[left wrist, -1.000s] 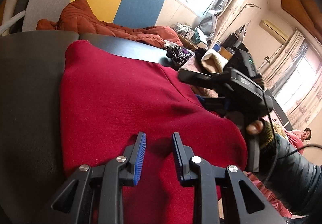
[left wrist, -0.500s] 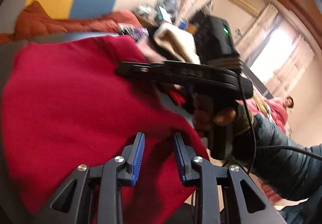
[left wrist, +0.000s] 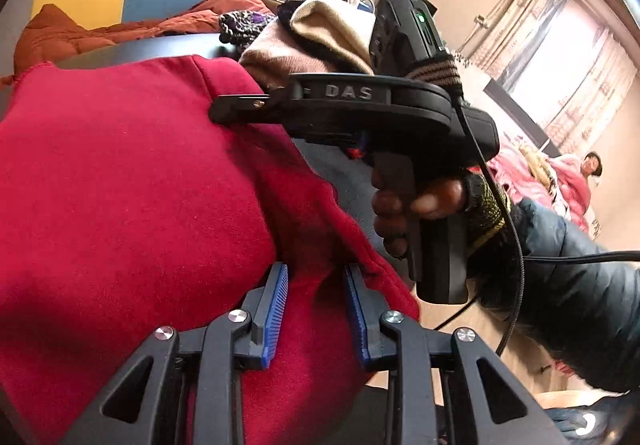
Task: Fold clothes
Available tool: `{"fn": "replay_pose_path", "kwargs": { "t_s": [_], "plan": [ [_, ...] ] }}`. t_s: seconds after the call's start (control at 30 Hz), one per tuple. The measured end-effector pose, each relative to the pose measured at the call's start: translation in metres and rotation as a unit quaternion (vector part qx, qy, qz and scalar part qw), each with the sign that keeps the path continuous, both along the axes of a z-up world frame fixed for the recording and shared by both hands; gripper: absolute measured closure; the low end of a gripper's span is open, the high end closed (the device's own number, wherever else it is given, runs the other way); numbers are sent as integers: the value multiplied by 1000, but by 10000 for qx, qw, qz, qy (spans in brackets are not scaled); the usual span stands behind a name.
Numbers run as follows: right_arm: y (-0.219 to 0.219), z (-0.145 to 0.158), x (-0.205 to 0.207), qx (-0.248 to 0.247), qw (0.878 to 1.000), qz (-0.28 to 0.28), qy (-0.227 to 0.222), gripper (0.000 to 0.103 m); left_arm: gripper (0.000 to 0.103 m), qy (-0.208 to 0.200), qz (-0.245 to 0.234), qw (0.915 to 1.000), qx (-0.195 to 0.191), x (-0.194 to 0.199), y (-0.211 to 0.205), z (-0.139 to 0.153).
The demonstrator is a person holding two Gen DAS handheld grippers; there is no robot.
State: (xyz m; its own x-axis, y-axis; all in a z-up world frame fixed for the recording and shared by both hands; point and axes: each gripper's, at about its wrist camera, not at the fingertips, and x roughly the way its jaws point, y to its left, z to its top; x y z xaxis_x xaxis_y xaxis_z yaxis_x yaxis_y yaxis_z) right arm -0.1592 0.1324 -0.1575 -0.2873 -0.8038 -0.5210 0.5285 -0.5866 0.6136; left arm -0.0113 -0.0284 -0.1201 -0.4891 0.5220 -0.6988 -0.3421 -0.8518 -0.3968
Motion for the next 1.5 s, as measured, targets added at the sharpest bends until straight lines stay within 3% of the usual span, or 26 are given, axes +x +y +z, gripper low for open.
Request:
{"fn": "replay_pose_path", "kwargs": {
  "t_s": [0.07,0.13,0.3,0.43,0.53,0.6,0.73,0.83,0.93,1.07,1.23,1.33,1.5],
  "plan": [
    [6,13,3,93,9999,-137,39,53,75,95,61,9999,117,6,-7,12],
    [14,27,6,197,9992,-316,120,46,75,247,171,9993,213,13,-18,25],
    [18,69,12,240,9968,-672,366,46,74,733,799,9940,124,36,-58,47],
    [-12,95,14,40,9952,-917,333,46,74,741,1296,9887,-115,44,-92,36],
    [-47,84,12,92,9935,-1132,67,40,74,632,1359,9885,-191,44,-95,25],
    [-66,65,12,493,9902,-1308,46,39,74,550,1354,9890,-238,45,-90,11],
    [-68,27,20,1262,9764,-1675,515,42,75,340,1279,9910,-188,54,-81,-14],
    [-65,25,22,1195,9771,-1631,669,41,75,549,1256,9890,-554,59,-69,-16],
    [-66,24,18,1265,9777,-1522,709,41,77,541,1354,9885,-394,57,-72,-6],
    [-64,25,16,1203,9795,-1477,652,38,78,789,1862,9791,-189,49,-85,24],
    [-67,40,19,1213,9799,-1436,669,27,76,846,2484,9640,-427,3,-90,42],
    [-60,45,24,1469,9723,-1582,900,20,76,877,2851,9528,-568,-24,-94,53],
    [-42,20,14,1536,9717,-1741,430,18,76,677,3012,9472,-862,-63,-88,31]
  ]
}}
